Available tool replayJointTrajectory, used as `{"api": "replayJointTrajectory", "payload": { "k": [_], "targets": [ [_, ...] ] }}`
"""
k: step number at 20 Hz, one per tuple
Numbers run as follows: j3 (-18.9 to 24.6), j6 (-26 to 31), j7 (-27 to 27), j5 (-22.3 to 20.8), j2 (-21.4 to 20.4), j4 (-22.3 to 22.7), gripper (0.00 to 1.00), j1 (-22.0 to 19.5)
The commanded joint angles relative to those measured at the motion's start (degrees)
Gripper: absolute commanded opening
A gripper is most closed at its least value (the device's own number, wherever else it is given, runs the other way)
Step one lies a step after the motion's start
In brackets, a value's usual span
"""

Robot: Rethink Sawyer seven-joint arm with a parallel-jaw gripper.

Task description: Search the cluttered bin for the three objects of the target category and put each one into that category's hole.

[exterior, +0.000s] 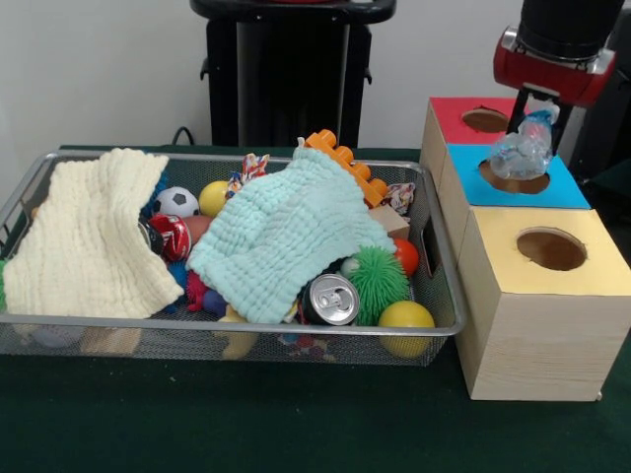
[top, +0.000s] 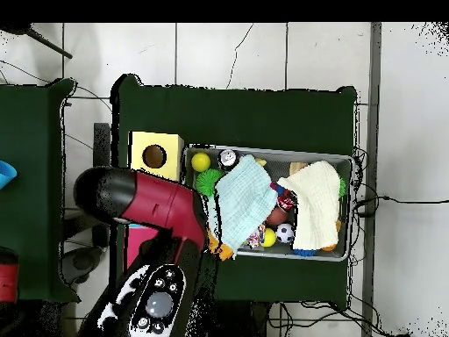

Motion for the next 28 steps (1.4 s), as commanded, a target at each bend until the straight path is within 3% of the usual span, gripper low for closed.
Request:
{"api": "replayJointTrajectory", "payload": {
  "k": [1, 8, 12, 17, 22, 28],
  "targets": [
    [9.8, 9.7, 9.7, 0.9, 3.6, 2.8, 0.00, -4.8],
    [14.5, 15.3, 10.9, 3.1, 3.4, 1.8, 0.00, -7.7],
    [14.5, 20.6, 14.4, 3.9, 0.8, 2.5, 0.00, -8.6],
    [15.2, 27.3, 14.9, 4.4, -3.3, 3.0, 0.00, -9.1],
    [16.2, 29.9, 13.6, 7.0, -6.1, 4.3, 0.00, -9.1],
    [16.2, 27.4, 9.2, 6.3, -6.2, 6.0, 0.00, -9.0]
  ]
}}
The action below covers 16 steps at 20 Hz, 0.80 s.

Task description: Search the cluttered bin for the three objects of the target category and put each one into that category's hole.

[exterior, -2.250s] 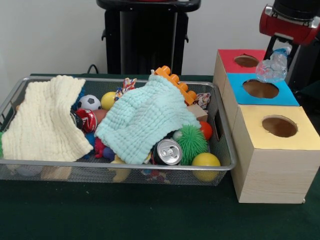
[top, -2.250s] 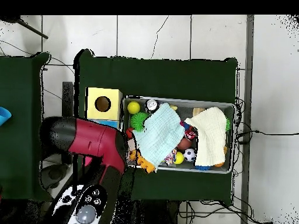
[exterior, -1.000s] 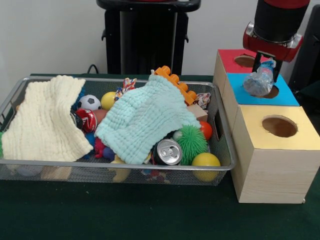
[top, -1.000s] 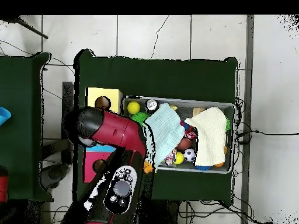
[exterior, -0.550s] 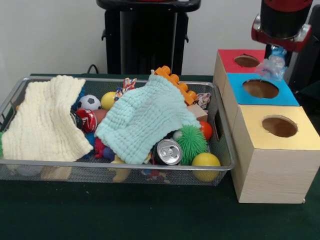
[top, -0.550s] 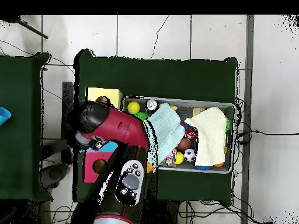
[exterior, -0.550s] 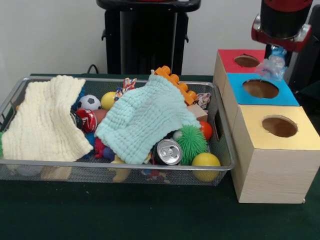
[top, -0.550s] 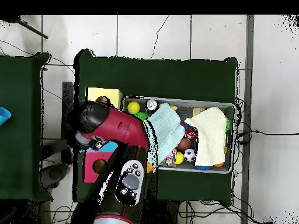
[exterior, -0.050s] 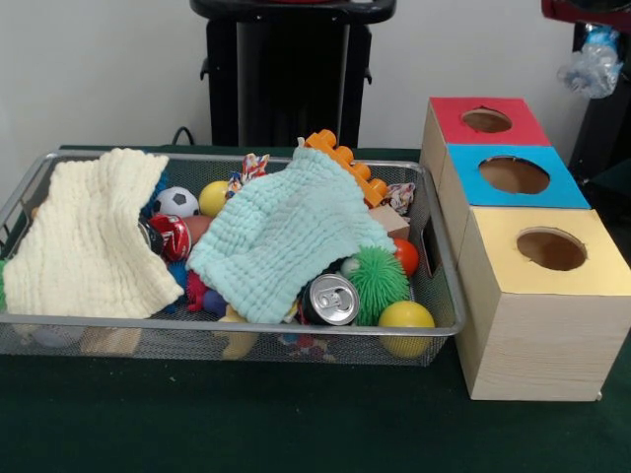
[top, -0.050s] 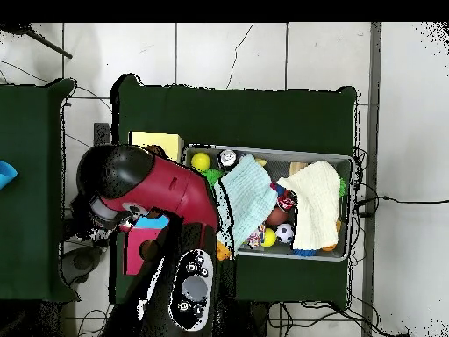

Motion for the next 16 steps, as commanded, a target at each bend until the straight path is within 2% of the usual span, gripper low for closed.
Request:
{"api": "replayJointTrajectory", "payload": {
  "k": [1, 6, 9, 12, 16],
  "targets": [
    [5.2, 1.0, 9.1, 1.4, -0.9, 6.1, 0.00, -1.8],
    [4.5, -4.6, 5.8, -1.9, 0.1, 6.4, 0.00, -1.6],
    [4.0, -7.1, 5.6, -2.8, 0.6, 7.0, 0.00, -1.1],
    [4.0, -7.1, 4.6, -4.4, 0.4, 7.0, 0.00, -1.1],
    [4.3, -9.8, 3.0, -5.7, 1.1, 8.1, 0.00, -1.9]
  ]
}}
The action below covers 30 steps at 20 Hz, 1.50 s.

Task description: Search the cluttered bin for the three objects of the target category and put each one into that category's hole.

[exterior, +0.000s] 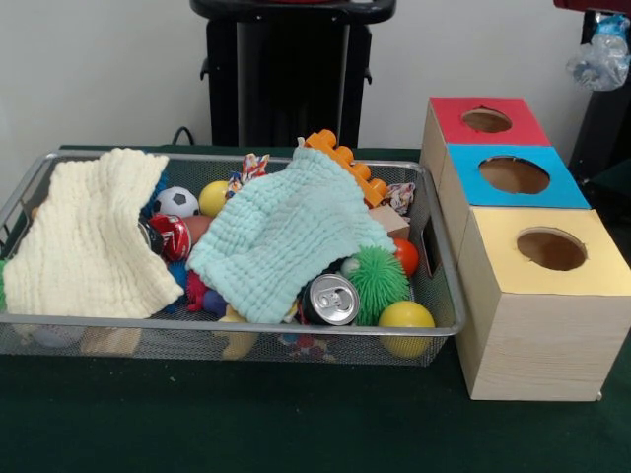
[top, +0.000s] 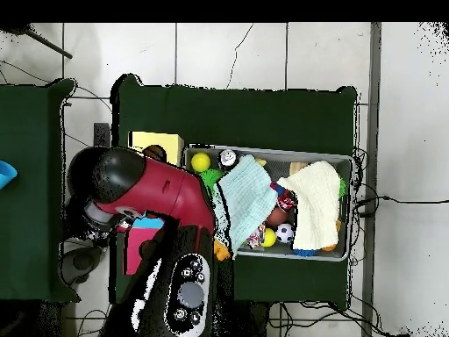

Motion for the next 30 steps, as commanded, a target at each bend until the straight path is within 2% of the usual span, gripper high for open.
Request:
{"api": "replayJointTrajectory", "payload": {
  "k": [1, 9, 15, 17, 22, 24, 30],
  "targets": [
    [3.5, -7.8, 2.6, -3.4, 2.6, 8.1, 0.00, -2.2],
    [4.6, -10.8, -0.7, -6.5, 5.1, 8.7, 0.00, -6.2],
    [5.8, -11.5, -1.1, -8.5, 5.8, 8.1, 0.00, -8.4],
    [5.8, -12.8, -0.1, -9.0, 6.0, 8.1, 0.00, -8.3],
    [5.7, -11.0, 2.4, -10.4, 6.4, 6.6, 0.00, -8.2],
    [5.6, -9.3, 4.8, -9.7, 6.2, 6.2, 0.00, -7.8],
    [7.3, -7.9, 7.8, -7.0, 5.5, 5.4, 0.00, -7.1]
  ]
}}
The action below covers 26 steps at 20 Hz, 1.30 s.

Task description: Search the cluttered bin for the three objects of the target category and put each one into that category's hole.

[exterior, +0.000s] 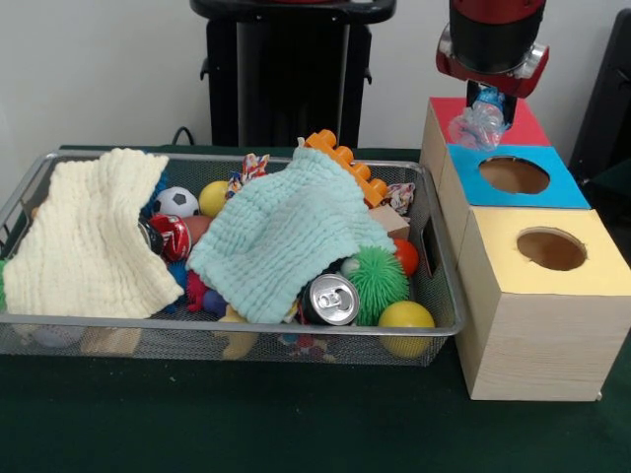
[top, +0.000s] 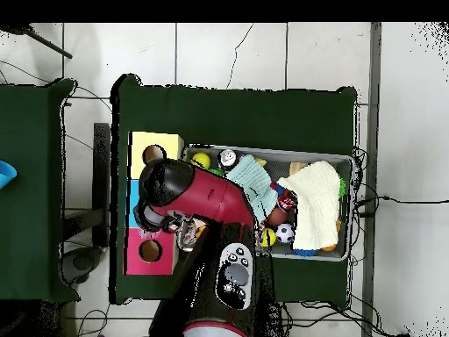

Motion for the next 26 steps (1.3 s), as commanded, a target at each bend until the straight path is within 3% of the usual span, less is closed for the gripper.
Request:
{"api": "replayJointTrajectory", "payload": {
  "k": [1, 6, 15, 26],
  "targets": [
    [6.7, 0.0, 8.3, 1.3, 1.4, 1.3, 0.00, 0.1],
    [6.8, -0.3, 10.4, 2.1, 2.4, -0.3, 0.00, 1.1],
    [6.2, -3.8, 9.2, 2.2, 1.3, 1.9, 0.00, 1.4],
    [7.2, -3.5, 9.8, 3.8, 0.9, 1.7, 0.00, 1.3]
  ]
}}
